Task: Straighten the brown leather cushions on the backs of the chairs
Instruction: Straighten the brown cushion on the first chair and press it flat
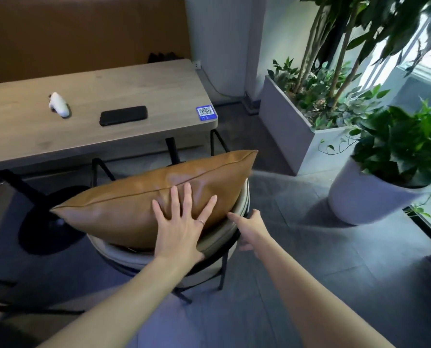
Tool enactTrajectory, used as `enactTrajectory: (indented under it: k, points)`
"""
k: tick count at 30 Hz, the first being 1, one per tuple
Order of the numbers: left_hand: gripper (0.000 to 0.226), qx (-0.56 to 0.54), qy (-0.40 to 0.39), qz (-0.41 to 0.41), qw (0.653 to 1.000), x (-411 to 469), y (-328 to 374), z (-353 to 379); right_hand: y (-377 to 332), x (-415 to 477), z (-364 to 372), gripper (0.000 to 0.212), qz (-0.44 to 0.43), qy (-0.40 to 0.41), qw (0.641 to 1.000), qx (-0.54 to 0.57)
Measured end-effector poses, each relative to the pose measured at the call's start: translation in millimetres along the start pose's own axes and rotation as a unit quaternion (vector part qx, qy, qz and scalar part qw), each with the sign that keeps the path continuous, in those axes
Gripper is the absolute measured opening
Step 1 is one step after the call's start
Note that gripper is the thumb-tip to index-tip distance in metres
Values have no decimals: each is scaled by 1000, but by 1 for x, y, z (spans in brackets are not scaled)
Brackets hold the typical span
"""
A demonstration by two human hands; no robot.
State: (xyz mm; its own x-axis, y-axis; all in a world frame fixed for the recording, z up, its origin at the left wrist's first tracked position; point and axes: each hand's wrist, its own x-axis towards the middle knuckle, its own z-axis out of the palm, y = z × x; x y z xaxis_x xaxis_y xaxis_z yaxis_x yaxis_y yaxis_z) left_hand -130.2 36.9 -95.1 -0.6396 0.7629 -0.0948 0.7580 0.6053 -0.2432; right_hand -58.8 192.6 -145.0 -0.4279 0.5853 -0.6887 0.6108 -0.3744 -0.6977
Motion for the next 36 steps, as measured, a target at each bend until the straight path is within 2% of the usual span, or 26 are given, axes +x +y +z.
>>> enactTrajectory:
  k: [2,5,10,18,27,32,36]
  points:
    - [135,-7,-3,1,1000,1,-3,1,0,4,8,72,-2,-2,1000,22]
    - [133,-2,-3,5,1000,0,-10,2,6,7,15,92,-20,-8,999,35]
    - [142,8,2,8,1000,0,-21,5,10,-1,18,102,-28,-46,996,75]
    - [142,29,-7,12,999,-2,-45,11,14,-2,37,102,-42,-72,993,78]
    - [153,35,-5,6,999,-1,-76,20,10,3,55,101,-34,-90,993,69]
    - [160,51,7,28,998,1,-79,24,1,10,55,114,-20,-104,993,53]
    - [159,52,19,41,998,2,-79,27,-3,11,53,115,-3,-113,993,45]
